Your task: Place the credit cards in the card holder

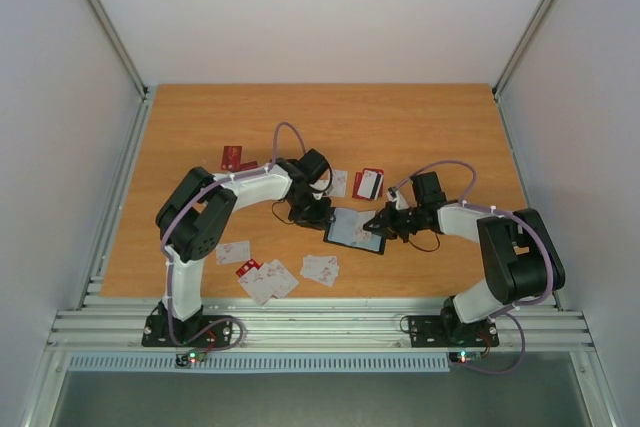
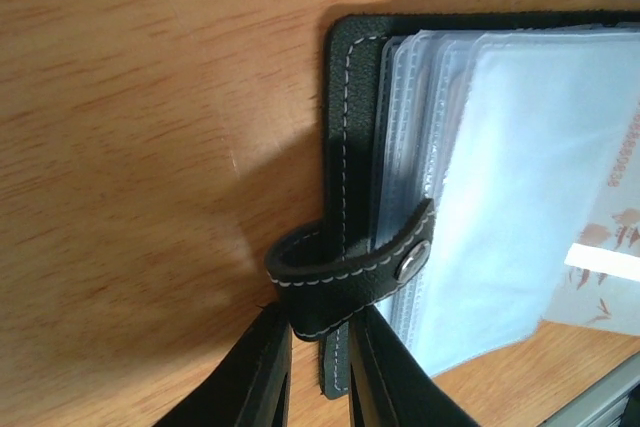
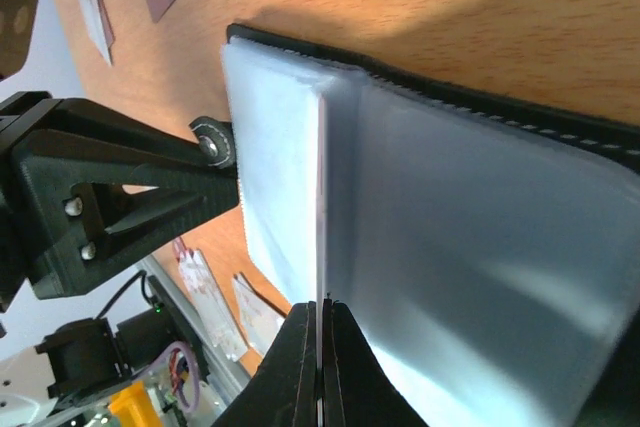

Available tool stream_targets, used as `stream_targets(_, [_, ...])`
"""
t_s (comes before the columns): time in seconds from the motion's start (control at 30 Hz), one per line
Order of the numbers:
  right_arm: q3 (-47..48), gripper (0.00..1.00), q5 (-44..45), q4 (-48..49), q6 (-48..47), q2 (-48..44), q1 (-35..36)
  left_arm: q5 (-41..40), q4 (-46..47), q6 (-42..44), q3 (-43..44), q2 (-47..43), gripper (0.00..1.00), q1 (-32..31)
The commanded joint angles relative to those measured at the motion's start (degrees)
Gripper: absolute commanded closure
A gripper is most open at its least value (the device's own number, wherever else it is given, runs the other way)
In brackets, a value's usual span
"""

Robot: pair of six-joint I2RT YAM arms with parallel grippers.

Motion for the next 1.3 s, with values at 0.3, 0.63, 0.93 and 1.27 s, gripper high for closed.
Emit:
stream_targets(0.3, [1.33,0.99,-4.12,-0.83,-0.24,1.83,0.32,-0.04,-0.95,1.34,1.03,1.93,0.82,0.06])
stream_targets(0.63, [2.81,0.99,0.15,-9.90,-4.28,-1.22,0.32,-0.30,-1.26,1.86,0.86,2.12,0.82,0.04])
stream_targets(0.93, [2.29,0.99,-2.18,-6.81,-3.47,1.09,0.32,-0.54,-2.07,2.66,1.06,2.31,0.82,0.04])
stream_targets(1.27, [1.75,0.99,-4.01,-0.65,-1.55,2.44,0.32,-0.21,-3.06,3.67,1.56,2.90,0.82,0.05])
